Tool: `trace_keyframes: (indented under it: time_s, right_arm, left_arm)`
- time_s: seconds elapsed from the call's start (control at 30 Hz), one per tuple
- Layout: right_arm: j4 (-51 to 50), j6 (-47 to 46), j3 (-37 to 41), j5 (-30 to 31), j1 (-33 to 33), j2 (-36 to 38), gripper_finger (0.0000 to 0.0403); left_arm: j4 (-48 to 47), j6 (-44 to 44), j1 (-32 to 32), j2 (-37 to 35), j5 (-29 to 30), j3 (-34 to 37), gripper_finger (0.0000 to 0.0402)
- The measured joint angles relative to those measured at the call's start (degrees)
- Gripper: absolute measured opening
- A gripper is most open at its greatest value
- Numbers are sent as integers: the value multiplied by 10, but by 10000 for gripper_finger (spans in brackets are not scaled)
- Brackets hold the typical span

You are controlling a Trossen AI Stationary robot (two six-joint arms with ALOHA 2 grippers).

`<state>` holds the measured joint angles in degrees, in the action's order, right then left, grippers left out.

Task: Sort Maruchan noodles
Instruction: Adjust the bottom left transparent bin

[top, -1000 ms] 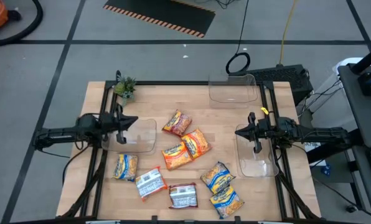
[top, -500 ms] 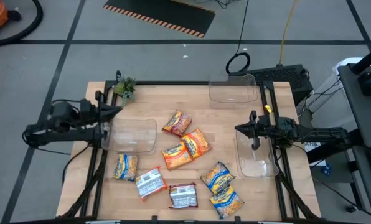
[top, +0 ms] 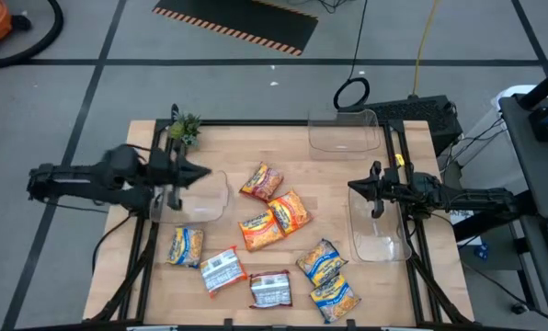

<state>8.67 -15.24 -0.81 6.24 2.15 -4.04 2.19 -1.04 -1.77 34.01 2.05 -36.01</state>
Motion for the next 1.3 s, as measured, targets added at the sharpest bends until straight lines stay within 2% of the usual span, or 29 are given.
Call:
trace_keyframes:
  time_s: [0.2, 0.3, 0.57, 0.9, 1.17, 1.3]
  right_arm:
    - [4, -23, -6, 26, 0, 0, 27]
    - [4, -24, -6, 31, 0, 0, 46]
    - [5, -18, -6, 30, 0, 0, 74]
    - [0, -36, -6, 30, 0, 0, 75]
    - [-4, -38, -6, 26, 0, -1, 75]
    - [65, -72, -6, 27, 0, -34, 75]
  left_arm:
    - [82, -31, -53, 109, -6, 0, 24]
    - [84, -38, -69, 154, 2, -23, 41]
    - [-62, -13, -97, 229, 43, -141, 57]
    - [-229, 17, -124, 245, 64, -276, 58]
    - [-310, -20, -138, 241, 70, -380, 58]
    - [-324, -24, -124, 233, 71, -418, 58]
